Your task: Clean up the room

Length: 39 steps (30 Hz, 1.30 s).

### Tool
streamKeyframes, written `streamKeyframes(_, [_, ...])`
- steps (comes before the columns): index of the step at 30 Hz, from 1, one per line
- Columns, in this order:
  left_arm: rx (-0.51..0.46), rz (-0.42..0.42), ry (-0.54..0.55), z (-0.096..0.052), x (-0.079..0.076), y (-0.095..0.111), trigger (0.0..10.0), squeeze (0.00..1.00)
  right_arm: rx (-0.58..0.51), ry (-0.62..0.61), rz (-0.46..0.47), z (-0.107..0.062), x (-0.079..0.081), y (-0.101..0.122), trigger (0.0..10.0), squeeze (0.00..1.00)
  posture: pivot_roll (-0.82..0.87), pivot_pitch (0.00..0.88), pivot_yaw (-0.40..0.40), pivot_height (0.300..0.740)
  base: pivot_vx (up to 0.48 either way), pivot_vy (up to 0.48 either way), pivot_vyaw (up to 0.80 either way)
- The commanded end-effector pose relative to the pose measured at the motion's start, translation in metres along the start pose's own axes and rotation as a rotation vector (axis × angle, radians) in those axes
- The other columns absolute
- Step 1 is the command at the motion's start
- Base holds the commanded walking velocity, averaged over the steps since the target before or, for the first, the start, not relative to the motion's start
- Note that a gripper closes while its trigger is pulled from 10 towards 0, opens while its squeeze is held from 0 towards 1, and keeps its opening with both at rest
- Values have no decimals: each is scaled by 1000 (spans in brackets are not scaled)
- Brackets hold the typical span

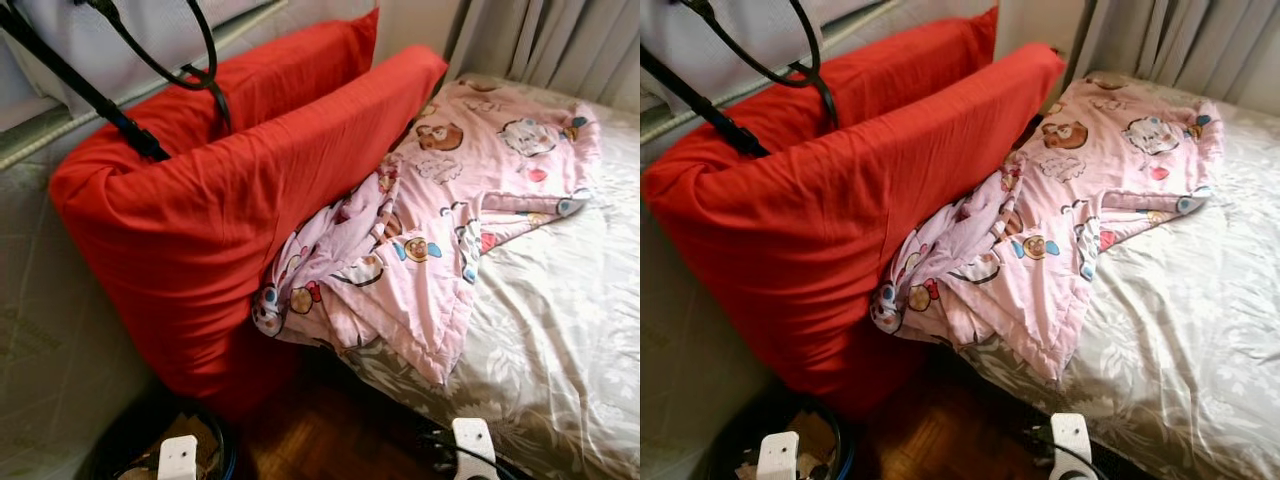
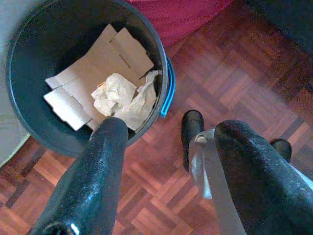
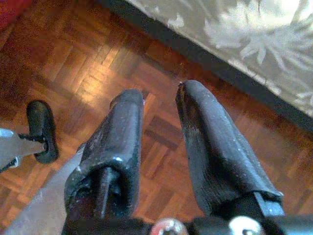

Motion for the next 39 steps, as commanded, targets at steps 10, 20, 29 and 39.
streamKeyframes(10, [10,-13,-10,-1,-4,-4,10000,0,17,-16,10,-1,-6,-5,10000,0,-59,133,-4,740,0,0,0])
streamKeyframes(20, [-2,-18,-12,-1,-6,-2,10000,0,17,-15,6,-1,-6,-5,10000,0,-58,132,-4,740,147,0,0])
streamKeyframes(29, [-13,-14,-14,0,-7,1,10000,0,17,-12,-5,-1,-6,-5,10000,0,-62,121,-1,740,285,0,0])
streamKeyframes(39, [-21,-11,-18,0,-10,3,10000,0,20,-11,-13,-2,-6,-6,10000,0,-61,111,-4,740,296,0,0])
Point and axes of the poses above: a point about 5 cm out from each wrist's last joint towards the gripper, its own z axis pointing out of the wrist towards the gripper, its own y axis along the axis of the wrist's last joint, x = y × z, the point moved 5 cm from there along z, pointing out of the wrist towards the gripper, and after that the axes turned 12 degrees about z, right-handed, at the moved point
